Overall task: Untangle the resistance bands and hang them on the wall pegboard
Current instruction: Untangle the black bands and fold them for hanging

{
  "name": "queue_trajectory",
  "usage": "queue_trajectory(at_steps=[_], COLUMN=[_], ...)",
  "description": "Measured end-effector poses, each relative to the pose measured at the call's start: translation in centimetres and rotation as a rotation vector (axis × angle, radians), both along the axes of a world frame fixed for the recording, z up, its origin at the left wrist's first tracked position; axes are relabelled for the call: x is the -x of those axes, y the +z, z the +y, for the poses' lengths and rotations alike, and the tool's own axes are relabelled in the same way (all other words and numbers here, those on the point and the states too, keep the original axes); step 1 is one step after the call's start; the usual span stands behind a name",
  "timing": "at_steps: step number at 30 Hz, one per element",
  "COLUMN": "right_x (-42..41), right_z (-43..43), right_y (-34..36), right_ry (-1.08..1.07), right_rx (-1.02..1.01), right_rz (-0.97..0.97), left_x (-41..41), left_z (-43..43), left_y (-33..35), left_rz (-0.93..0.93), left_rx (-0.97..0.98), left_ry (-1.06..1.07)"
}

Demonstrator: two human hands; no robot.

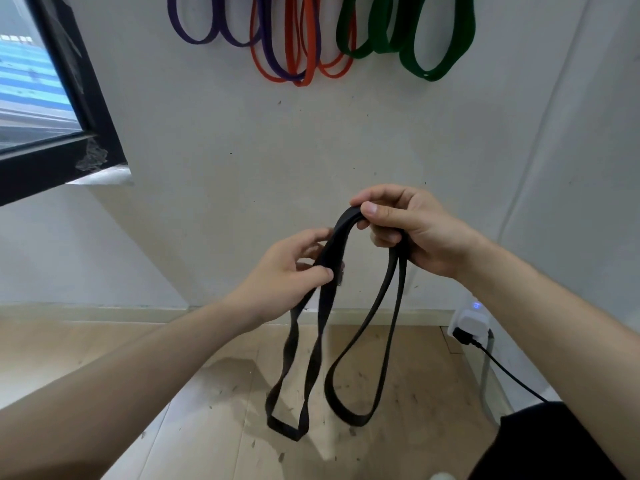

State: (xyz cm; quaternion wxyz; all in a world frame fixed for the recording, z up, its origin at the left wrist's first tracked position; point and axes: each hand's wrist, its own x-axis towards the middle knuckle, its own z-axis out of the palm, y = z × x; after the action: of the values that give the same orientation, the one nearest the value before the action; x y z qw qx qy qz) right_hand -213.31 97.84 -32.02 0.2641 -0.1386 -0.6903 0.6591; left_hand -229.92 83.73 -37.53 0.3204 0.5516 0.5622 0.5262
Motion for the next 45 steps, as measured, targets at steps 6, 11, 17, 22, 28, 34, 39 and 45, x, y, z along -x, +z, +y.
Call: queue_trajectory(at_steps=[6,11,17,22,28,34,39,45], right_x=[-0.7,-1.3,-1.7,-0.4,1.4,1.6,1.6,0.5], right_z=[1.6,3.0,2.9,0.5,-1.5,-1.8,-1.6,-0.2], right_y=[-0.3,-1.4,-2.2,-2.1,-2.0,-1.3,-1.2,-1.5], right_ry=[-0.015,0.000,0.108,0.194,0.058,-0.049,-0.057,-0.052], right_rx=[-0.027,-0.050,-0.203,-0.302,-0.335,-0.534,-0.414,-0.409], right_rz=[-0.009,-0.097,-0.338,-0.383,-0.217,-0.206,-0.120,-0.160], left_x=[0.9,1.7,1.8,1.2,0.9,1.3,1.7,1.9], left_z=[-0.2,-0.3,-0.7,-0.6,-0.4,-0.3,-0.6,-0.9], left_y=[0.9,1.7,1.6,1.8,1.6,1.0,0.6,1.1], left_rz=[-0.261,-0.252,-0.176,-0.129,0.016,0.081,0.017,-0.160], left_rx=[0.043,0.020,-0.009,-0.026,-0.071,-0.036,0.053,0.119], left_ry=[-0.003,0.019,0.023,0.001,-0.005,0.058,0.010,-0.106])
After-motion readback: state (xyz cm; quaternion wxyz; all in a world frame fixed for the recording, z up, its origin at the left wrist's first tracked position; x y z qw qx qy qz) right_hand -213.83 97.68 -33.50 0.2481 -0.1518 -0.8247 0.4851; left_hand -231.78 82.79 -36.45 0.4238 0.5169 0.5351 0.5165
